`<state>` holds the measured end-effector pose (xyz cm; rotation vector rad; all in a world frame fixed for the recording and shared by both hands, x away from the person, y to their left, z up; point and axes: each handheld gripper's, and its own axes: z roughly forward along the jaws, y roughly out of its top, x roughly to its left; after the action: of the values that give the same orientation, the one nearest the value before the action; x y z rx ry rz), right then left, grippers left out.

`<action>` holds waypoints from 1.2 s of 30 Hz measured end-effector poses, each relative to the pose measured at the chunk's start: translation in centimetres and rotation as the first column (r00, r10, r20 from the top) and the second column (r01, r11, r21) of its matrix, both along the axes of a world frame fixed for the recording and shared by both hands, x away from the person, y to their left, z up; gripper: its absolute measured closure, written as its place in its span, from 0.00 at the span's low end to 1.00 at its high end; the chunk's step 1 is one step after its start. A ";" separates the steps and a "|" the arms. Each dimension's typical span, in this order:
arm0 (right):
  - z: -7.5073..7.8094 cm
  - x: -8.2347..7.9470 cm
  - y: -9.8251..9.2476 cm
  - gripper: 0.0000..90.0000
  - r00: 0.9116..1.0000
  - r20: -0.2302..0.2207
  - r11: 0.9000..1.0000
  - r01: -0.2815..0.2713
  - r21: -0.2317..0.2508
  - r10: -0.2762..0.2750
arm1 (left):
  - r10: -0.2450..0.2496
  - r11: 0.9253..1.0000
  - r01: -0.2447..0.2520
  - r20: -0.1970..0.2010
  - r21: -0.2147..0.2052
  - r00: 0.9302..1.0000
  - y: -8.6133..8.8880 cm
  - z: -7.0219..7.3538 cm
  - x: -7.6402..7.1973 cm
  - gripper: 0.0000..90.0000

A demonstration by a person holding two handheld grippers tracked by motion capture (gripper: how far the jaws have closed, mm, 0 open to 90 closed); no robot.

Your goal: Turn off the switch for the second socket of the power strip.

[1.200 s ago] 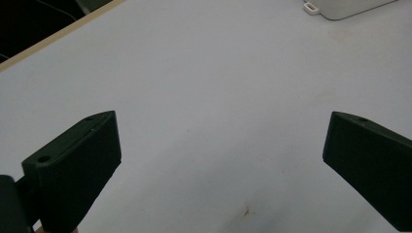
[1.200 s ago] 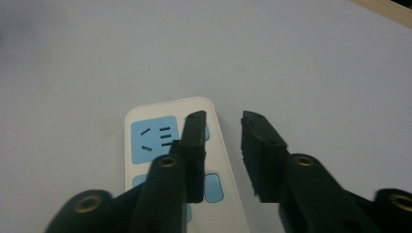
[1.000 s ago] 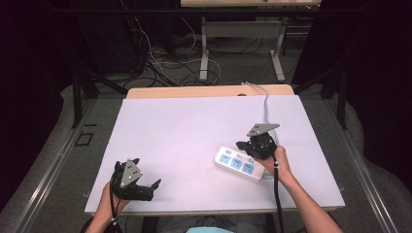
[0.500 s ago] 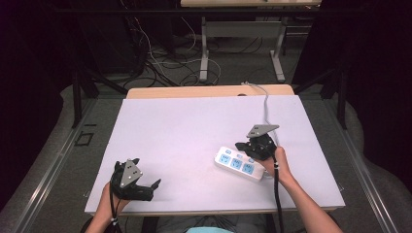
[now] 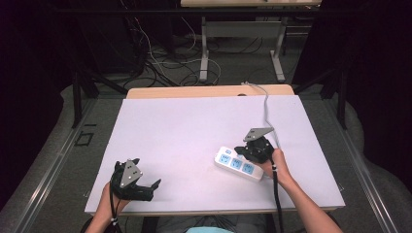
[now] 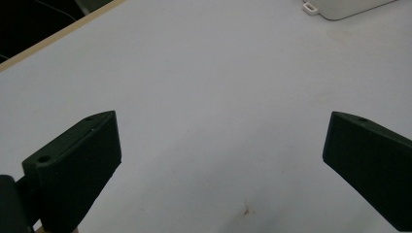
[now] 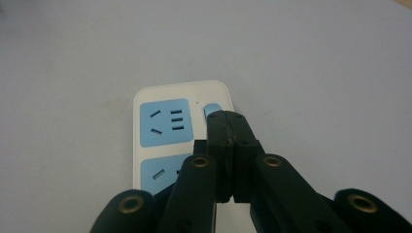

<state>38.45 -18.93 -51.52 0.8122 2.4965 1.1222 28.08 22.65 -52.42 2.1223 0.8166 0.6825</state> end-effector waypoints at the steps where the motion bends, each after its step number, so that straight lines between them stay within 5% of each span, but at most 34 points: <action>1: 0.0 0.0 0.0 1.00 1.000 -0.010 1.000 -0.005 -0.013 0.004 | 0.000 1.000 0.000 0.000 0.000 1.000 0.0 0.0 0.0 0.00; 23: -1.0 0.4 0.5 1.00 0.998 -0.059 0.995 0.020 -0.093 -0.025 | -0.001 1.000 0.001 -0.001 0.005 1.000 0.0 0.0 0.0 0.00; 36: -1.3 0.5 0.4 1.00 0.997 -0.069 0.997 0.037 -0.066 -0.041 | -0.006 1.000 0.006 0.006 0.020 1.000 0.0 0.0 0.0 0.00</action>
<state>38.91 -18.49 -52.78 0.8926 2.5478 1.0120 28.11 22.63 -52.39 2.1381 0.8033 0.6968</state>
